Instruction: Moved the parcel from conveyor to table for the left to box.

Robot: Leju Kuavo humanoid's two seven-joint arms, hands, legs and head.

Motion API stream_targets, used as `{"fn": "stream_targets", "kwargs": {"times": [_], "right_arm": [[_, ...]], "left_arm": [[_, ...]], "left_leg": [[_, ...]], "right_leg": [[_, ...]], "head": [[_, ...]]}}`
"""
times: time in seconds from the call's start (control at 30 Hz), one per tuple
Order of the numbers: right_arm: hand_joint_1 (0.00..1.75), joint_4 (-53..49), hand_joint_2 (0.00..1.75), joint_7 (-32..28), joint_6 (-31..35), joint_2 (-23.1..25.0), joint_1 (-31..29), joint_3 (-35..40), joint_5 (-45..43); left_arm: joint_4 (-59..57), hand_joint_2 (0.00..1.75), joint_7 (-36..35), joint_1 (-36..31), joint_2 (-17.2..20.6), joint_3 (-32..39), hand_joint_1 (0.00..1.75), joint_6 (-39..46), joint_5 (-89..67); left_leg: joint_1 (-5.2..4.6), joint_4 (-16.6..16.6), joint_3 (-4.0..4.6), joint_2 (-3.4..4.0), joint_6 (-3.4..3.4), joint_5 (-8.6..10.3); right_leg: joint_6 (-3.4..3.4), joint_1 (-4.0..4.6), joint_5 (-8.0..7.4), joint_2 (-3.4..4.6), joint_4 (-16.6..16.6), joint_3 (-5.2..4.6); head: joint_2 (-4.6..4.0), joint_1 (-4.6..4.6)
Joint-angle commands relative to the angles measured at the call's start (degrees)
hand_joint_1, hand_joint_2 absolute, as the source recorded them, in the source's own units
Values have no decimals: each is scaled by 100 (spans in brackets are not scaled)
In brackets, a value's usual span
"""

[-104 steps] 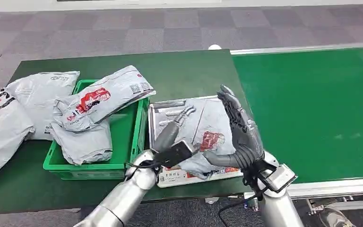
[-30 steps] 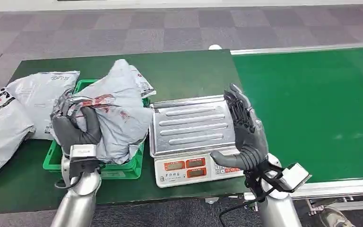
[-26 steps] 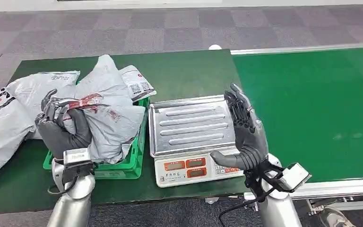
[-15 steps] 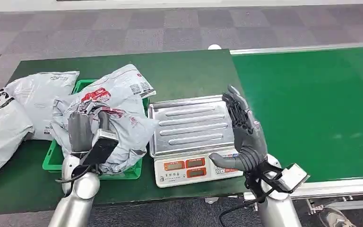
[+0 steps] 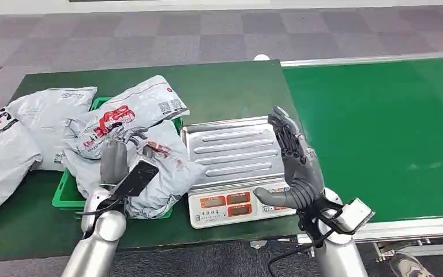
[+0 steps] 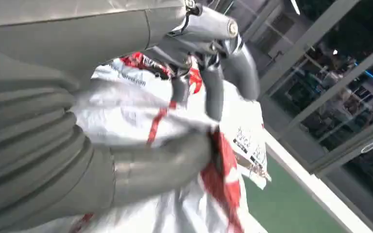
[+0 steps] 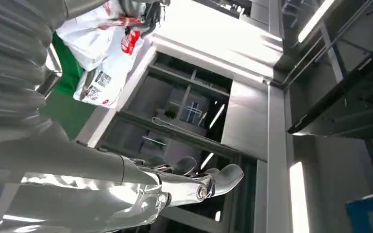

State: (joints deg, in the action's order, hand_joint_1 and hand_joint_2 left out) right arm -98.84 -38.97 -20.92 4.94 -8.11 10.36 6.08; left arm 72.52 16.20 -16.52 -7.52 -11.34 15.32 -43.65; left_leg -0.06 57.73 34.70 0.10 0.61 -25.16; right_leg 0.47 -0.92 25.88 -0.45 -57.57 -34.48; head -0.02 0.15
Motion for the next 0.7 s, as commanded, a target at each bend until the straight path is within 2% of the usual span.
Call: {"fn": "stream_targets", "kwargs": {"times": [0.03,0.1,0.2,0.33,0.4,0.47,0.7], "right_arm": [[0,263,175,159,9,-14,-157,-269,-19],[0,298,175,198,34,-8,-206,-220,-46],[0,381,175,205,79,-16,-244,-152,-69],[0,444,175,173,186,-57,-253,-71,-112],[0,459,175,160,205,-59,-245,-50,-128],[0,476,175,152,222,-53,-249,-24,-137],[0,476,175,152,222,-53,-249,-24,-137]], "left_arm": [[17,175,704,-92,-228,654,0,1142,1067],[406,175,1076,34,-295,836,0,1835,1281],[716,175,1479,142,-368,915,0,2445,1332],[1008,175,2298,158,-1063,1888,0,2468,1134],[1472,175,2380,170,-1248,2202,0,2468,1102],[1833,175,2380,214,-1248,2332,0,2468,1193],[1833,175,2380,214,-1248,2332,0,2468,1193]], "left_leg": [[9,-4,-14,-4,1,-2],[6,-1,-6,6,1,-4],[4,-1,-5,7,1,-4],[10,0,-10,5,1,-7],[13,-3,-20,12,-1,-10],[13,3,-12,17,-1,-11],[9,-4,-12,2,3,-5]], "right_leg": [[-4,9,-1,0,13,21],[-2,6,-1,8,6,9],[-2,4,-1,10,3,6],[-2,11,0,10,11,17],[-2,14,-2,18,19,29],[-2,13,-2,23,10,19],[-5,10,0,6,10,18]], "head": [[0,2],[2,2],[2,0],[2,0],[0,0],[2,0],[2,0]]}}
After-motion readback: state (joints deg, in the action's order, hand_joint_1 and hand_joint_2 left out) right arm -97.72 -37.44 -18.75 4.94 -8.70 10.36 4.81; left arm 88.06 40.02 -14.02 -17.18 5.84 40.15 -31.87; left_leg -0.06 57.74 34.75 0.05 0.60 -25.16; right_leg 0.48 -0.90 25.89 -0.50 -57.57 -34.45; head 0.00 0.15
